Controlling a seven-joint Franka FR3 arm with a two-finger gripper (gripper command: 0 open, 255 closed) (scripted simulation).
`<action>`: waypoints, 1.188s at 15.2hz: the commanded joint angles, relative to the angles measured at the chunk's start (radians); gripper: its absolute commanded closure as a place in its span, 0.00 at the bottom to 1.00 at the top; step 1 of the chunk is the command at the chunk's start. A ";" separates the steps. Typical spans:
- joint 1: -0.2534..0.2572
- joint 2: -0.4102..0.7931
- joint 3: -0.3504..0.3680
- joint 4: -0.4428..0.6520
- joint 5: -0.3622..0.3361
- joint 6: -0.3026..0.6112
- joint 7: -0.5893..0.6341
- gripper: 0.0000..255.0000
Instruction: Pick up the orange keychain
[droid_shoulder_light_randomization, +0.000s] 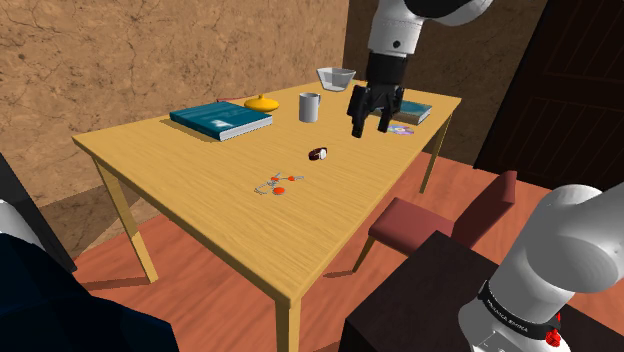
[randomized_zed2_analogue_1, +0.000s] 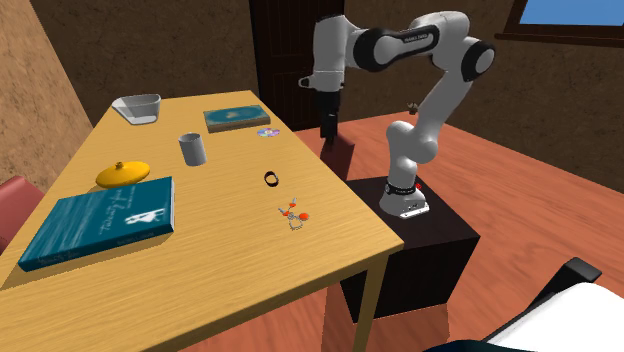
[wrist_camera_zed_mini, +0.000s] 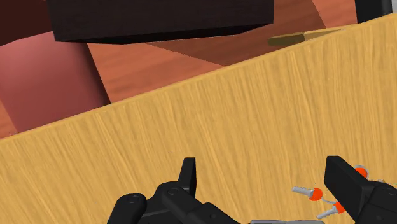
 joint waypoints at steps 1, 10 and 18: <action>0.008 0.055 0.039 0.012 0.004 0.044 0.039 0.00; 0.034 0.340 0.202 0.153 -0.046 0.176 0.235 0.00; 0.066 0.571 0.281 0.282 -0.151 0.247 0.386 0.00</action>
